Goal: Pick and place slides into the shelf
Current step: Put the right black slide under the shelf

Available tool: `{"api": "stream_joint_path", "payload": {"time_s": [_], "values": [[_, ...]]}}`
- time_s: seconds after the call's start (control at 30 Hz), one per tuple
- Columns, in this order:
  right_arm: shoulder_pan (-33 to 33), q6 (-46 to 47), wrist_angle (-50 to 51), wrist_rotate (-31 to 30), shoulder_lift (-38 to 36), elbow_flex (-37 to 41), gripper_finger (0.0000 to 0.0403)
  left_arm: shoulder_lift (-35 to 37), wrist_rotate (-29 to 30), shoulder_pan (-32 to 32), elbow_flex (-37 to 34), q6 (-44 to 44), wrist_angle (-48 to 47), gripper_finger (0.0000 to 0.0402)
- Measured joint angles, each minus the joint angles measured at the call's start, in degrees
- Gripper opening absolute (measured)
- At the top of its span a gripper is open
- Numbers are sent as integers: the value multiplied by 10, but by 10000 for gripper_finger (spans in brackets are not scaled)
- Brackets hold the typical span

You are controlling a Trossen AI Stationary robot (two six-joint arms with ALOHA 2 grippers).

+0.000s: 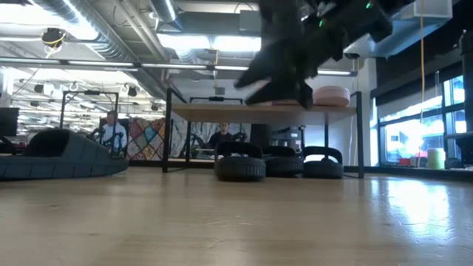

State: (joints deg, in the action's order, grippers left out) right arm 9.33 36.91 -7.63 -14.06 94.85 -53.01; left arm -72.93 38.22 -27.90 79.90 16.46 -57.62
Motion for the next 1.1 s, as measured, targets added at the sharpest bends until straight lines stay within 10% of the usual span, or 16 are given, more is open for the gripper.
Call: {"api": "stream_joint_path", "payload": {"time_s": [1.1], "values": [[-23,-10,-58,77,124,0,179,0,0,0,0,15,-3,203]]}}
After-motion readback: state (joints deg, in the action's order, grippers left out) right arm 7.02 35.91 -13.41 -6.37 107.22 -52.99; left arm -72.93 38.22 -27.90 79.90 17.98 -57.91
